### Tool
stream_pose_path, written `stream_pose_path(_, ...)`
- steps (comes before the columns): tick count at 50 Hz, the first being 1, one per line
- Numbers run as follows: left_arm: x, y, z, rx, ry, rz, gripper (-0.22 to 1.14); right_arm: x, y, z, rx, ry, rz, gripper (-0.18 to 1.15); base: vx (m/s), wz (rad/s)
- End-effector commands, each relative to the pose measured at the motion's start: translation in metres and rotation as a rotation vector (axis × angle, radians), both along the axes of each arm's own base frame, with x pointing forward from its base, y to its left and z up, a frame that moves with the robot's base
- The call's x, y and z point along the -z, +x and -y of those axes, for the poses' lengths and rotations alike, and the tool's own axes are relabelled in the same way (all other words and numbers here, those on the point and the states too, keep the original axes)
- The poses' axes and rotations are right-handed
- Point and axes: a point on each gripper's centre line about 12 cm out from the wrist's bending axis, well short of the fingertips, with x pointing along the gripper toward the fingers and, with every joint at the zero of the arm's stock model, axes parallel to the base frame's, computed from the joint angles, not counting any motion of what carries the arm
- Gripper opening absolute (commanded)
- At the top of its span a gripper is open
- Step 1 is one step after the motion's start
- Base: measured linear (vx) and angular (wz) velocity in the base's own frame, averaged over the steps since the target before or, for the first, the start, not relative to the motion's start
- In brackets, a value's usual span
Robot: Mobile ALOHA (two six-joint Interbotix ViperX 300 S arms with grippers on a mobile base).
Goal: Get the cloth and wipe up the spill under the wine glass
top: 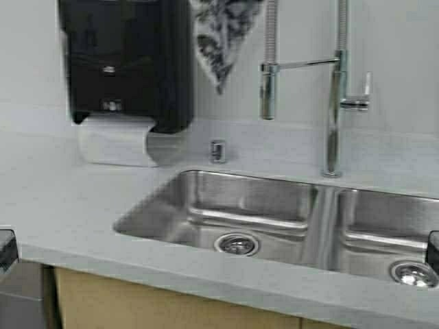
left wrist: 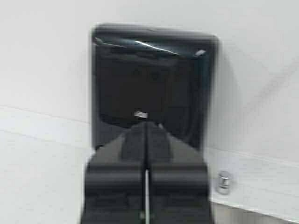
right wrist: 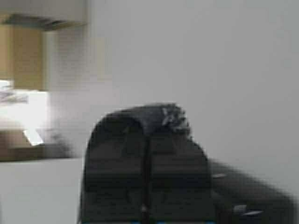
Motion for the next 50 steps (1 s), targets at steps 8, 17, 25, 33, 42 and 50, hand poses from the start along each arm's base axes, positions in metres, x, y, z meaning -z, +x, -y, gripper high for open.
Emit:
stream_pose_path(8,-0.005,0.0,0.0,0.002,-0.008,0.014,0.02,0.023,-0.022,0.006,-0.036,-0.061,-0.043,0.07,-0.06,0.35)
stream_pose_path(17,-0.006,0.0,0.0,0.003,-0.017,0.016,0.02,0.064,-0.017,0.028,0.024,-0.122,-0.104,0.07,-0.06,0.48)
stream_pose_path(25,-0.005,0.0,0.0,0.004,-0.019,0.013,0.02,0.094,-0.013,0.05,0.086,-0.16,-0.15,0.07,-0.06,0.51)
stream_pose_path(33,-0.003,0.0,0.0,0.004,-0.02,0.006,0.02,0.12,-0.002,0.063,0.147,-0.182,-0.185,0.07,-0.06,0.47)
stream_pose_path(42,-0.002,0.001,0.0,0.004,-0.02,-0.002,0.02,0.131,0.002,0.067,0.167,-0.168,-0.185,0.07,-0.07,0.44)
stream_pose_path(50,-0.002,0.001,0.0,0.005,-0.021,-0.002,0.02,0.145,0.008,0.068,0.179,-0.191,-0.215,0.07,-0.06,0.39)
